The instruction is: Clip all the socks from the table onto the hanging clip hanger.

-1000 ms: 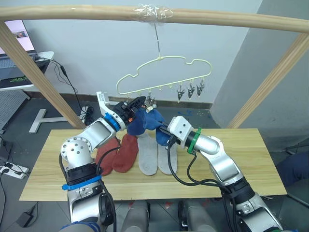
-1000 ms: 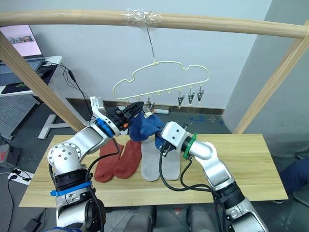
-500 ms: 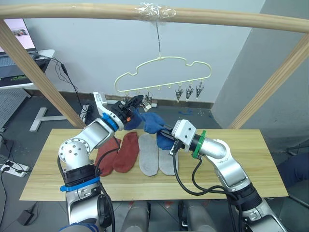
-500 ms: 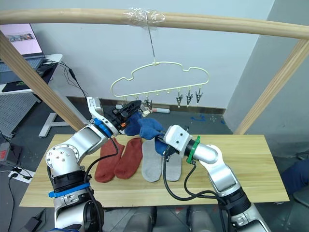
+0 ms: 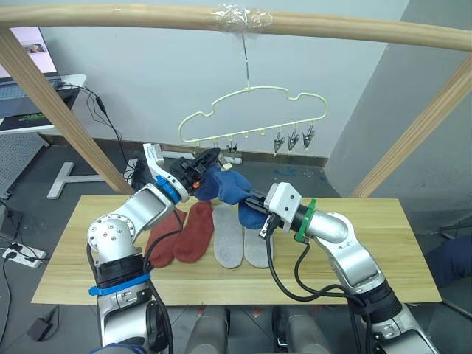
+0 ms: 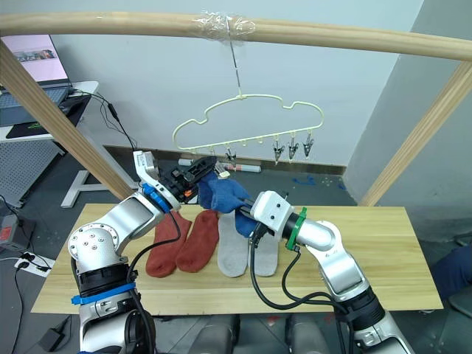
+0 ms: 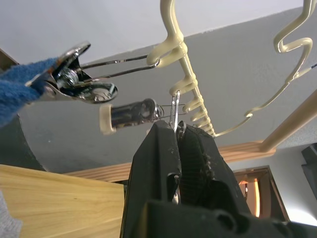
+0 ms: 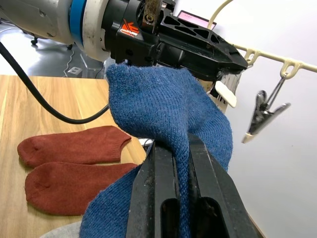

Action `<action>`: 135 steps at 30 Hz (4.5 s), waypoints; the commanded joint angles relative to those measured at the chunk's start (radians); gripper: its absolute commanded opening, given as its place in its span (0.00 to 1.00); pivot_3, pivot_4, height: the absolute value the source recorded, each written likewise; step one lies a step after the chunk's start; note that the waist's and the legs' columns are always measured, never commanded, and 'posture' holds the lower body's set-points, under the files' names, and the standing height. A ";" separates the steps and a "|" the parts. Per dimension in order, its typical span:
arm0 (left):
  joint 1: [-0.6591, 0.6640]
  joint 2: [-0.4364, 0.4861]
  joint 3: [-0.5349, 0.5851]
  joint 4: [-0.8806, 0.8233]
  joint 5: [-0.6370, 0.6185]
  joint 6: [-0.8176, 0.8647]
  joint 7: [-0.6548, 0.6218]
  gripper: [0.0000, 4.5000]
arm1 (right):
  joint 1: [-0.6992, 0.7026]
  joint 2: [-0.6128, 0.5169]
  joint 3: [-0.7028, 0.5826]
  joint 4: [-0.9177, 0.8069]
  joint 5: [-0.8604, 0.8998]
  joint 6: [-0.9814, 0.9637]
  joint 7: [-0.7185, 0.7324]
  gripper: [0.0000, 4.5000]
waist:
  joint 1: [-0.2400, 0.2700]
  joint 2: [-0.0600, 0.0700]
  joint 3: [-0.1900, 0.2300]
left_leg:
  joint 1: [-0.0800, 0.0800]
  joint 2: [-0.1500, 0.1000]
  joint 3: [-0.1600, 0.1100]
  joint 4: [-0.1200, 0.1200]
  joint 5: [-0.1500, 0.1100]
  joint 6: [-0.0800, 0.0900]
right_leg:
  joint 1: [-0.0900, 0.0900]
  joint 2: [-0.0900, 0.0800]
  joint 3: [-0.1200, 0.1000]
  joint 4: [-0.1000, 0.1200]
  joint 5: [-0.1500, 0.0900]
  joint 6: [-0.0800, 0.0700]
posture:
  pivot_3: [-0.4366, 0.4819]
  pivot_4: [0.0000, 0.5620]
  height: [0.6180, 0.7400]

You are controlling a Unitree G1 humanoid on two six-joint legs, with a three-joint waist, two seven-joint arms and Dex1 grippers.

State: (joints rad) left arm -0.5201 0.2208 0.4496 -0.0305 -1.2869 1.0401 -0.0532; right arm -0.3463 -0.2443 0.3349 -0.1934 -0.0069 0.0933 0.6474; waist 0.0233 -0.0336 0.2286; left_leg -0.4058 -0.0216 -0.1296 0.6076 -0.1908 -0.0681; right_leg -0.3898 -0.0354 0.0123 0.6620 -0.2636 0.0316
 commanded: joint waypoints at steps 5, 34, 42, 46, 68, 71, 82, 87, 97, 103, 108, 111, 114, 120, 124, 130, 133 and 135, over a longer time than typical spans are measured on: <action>0.011 0.015 -0.020 -0.051 -0.044 -0.004 -0.009 0.01 | -0.040 0.038 -0.006 -0.005 0.002 -0.023 -0.034 0.01 | 0.000 0.000 0.000 | 0.000 0.000 -0.001 0.000 0.000 0.000 | 0.000 0.000 0.000 0.000 0.000 0.000 | 0.59 0.31 1.00; 0.181 0.302 -0.099 -0.221 0.254 -0.141 -0.226 0.69 | -0.083 0.178 0.002 0.054 0.189 0.351 -0.011 0.47 | 0.005 0.001 0.000 | -0.001 0.000 -0.003 -0.007 0.000 0.000 | -0.002 0.000 0.000 -0.001 -0.002 -0.004 | 0.66 0.33 1.00; 0.258 0.318 -0.220 -0.336 0.428 -0.240 -0.286 0.69 | -0.035 0.110 -0.043 -0.004 0.187 0.397 -0.048 0.99 | 0.004 0.001 0.000 | -0.002 0.000 -0.002 -0.010 0.000 0.000 | -0.006 -0.002 0.001 -0.002 -0.003 -0.004 | 0.65 0.34 1.00; 0.283 0.326 -0.324 -0.375 0.577 -0.291 -0.272 0.69 | -0.027 0.075 -0.091 -0.023 0.170 0.391 -0.102 0.99 | 0.004 0.000 0.000 | -0.008 0.000 -0.001 -0.012 0.002 -0.003 | -0.014 -0.002 0.002 0.000 -0.003 -0.005 | 0.64 0.34 1.00; 0.109 -0.012 -0.549 -0.066 1.132 -0.867 -0.166 0.39 | -0.031 -0.162 -0.340 -0.274 0.437 0.481 0.007 1.00 | -0.001 0.001 0.000 | -0.011 -0.001 0.002 -0.009 0.003 -0.002 | -0.016 0.002 -0.001 0.002 -0.001 -0.002 | 0.56 0.35 1.00; 0.104 -0.032 -0.533 -0.032 1.150 -0.887 -0.150 0.39 | -0.055 -0.162 -0.349 -0.290 0.481 0.518 -0.003 1.00 | -0.001 0.001 0.000 | -0.011 -0.001 0.002 -0.008 0.003 -0.002 | -0.016 0.003 -0.001 0.002 -0.001 -0.002 | 0.54 0.36 1.00; 0.007 -0.092 -0.489 0.157 1.173 -0.955 -0.126 0.39 | -0.075 -0.162 -0.364 -0.308 0.528 0.556 -0.062 1.00 | -0.002 0.001 0.000 | -0.012 -0.001 0.002 -0.001 0.003 -0.001 | -0.015 0.004 0.000 0.003 0.001 0.001 | 0.53 0.36 1.00; -0.050 -0.110 -0.479 0.233 1.171 -0.984 -0.148 0.39 | -0.072 -0.159 -0.369 -0.312 0.529 0.559 -0.080 1.00 | -0.007 0.001 0.000 | -0.012 -0.001 0.003 0.000 0.003 -0.001 | -0.014 0.005 0.000 0.003 0.002 0.002 | 0.52 0.37 1.00; -0.124 -0.090 -0.498 0.287 1.221 -1.031 -0.169 0.39 | -0.062 -0.163 -0.372 -0.302 0.523 0.547 -0.093 1.00 | -0.021 0.001 0.000 | -0.012 -0.001 0.003 0.000 0.003 -0.001 | -0.014 0.005 0.000 0.003 0.002 0.002 | 0.51 0.39 1.00; -0.123 -0.067 -0.507 0.288 1.274 -1.040 -0.162 0.39 | -0.067 -0.163 -0.375 -0.302 0.527 0.549 -0.096 1.00 | -0.026 0.001 0.000 | -0.012 0.000 0.003 0.000 0.003 -0.001 | -0.014 0.005 0.000 0.004 0.002 0.002 | 0.51 0.39 1.00; -0.124 -0.050 -0.508 0.308 1.305 -1.063 -0.156 0.39 | -0.070 -0.157 -0.369 -0.308 0.532 0.552 -0.100 1.00 | -0.026 0.001 0.000 | -0.012 0.000 0.003 0.000 0.003 -0.001 | -0.014 0.005 0.001 0.004 0.002 0.002 | 0.52 0.37 1.00; -0.117 -0.049 -0.502 0.307 1.304 -1.070 -0.161 0.39 | -0.072 -0.149 -0.368 -0.307 0.538 0.554 -0.107 1.00 | -0.026 0.001 0.000 | -0.012 0.000 0.003 0.000 0.003 -0.001 | -0.015 0.005 0.001 0.004 0.002 0.002 | 0.52 0.36 1.00; -0.110 -0.041 -0.498 0.308 1.305 -1.077 -0.166 0.39 | -0.071 -0.148 -0.366 -0.311 0.540 0.553 -0.110 1.00 | -0.026 0.001 0.000 | -0.012 0.000 0.002 0.000 0.003 -0.001 | -0.014 0.005 0.001 0.005 0.002 0.002 | 0.52 0.36 1.00; -0.108 -0.030 -0.495 0.318 1.312 -1.091 -0.167 0.39 | -0.068 -0.148 -0.364 -0.313 0.542 0.552 -0.114 1.00 | -0.026 0.001 0.000 | -0.012 0.000 0.003 0.000 0.003 -0.001 | -0.015 0.005 0.001 0.005 0.002 0.002 | 0.52 0.35 1.00; -0.109 -0.026 -0.494 0.324 1.312 -1.098 -0.167 0.39 | -0.068 -0.147 -0.362 -0.312 0.541 0.551 -0.116 1.00 | -0.026 0.001 0.000 | -0.012 0.000 0.003 0.001 0.003 -0.001 | -0.015 0.005 0.001 0.006 0.002 0.002 | 0.52 0.35 1.00; -0.114 -0.026 -0.495 0.335 1.311 -1.100 -0.169 0.30 | -0.069 -0.150 -0.360 -0.308 0.542 0.549 -0.116 1.00 | -0.026 0.001 0.000 | -0.011 -0.001 0.003 0.002 0.003 -0.001 | -0.015 0.005 0.001 0.010 0.002 0.002 | 0.52 0.35 1.00; -0.116 -0.027 -0.495 0.338 1.308 -1.097 -0.173 0.16 | -0.073 -0.150 -0.361 -0.305 0.543 0.548 -0.117 1.00 | -0.026 0.001 0.000 | -0.010 -0.001 0.003 0.002 0.003 -0.001 | -0.015 0.005 0.001 0.012 0.002 0.002 | 0.52 0.35 1.00; -0.114 -0.034 -0.489 0.337 1.298 -1.082 -0.171 0.10 | -0.074 -0.150 -0.361 -0.305 0.542 0.547 -0.117 1.00 | -0.026 0.001 0.000 | -0.010 -0.001 0.003 0.002 0.004 0.000 | -0.015 0.005 0.001 0.013 0.002 0.002 | 0.52 0.35 1.00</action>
State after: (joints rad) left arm -0.6231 0.1914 -0.0517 0.3226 0.0175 -0.0352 -0.2274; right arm -0.4061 -0.3912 -0.0157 -0.4596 0.5239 0.6615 0.5301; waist -0.0025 -0.0330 0.2289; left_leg -0.4154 -0.0222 -0.1268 0.6100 -0.1871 -0.0683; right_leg -0.4051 -0.0303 0.0135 0.6757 -0.2620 0.0334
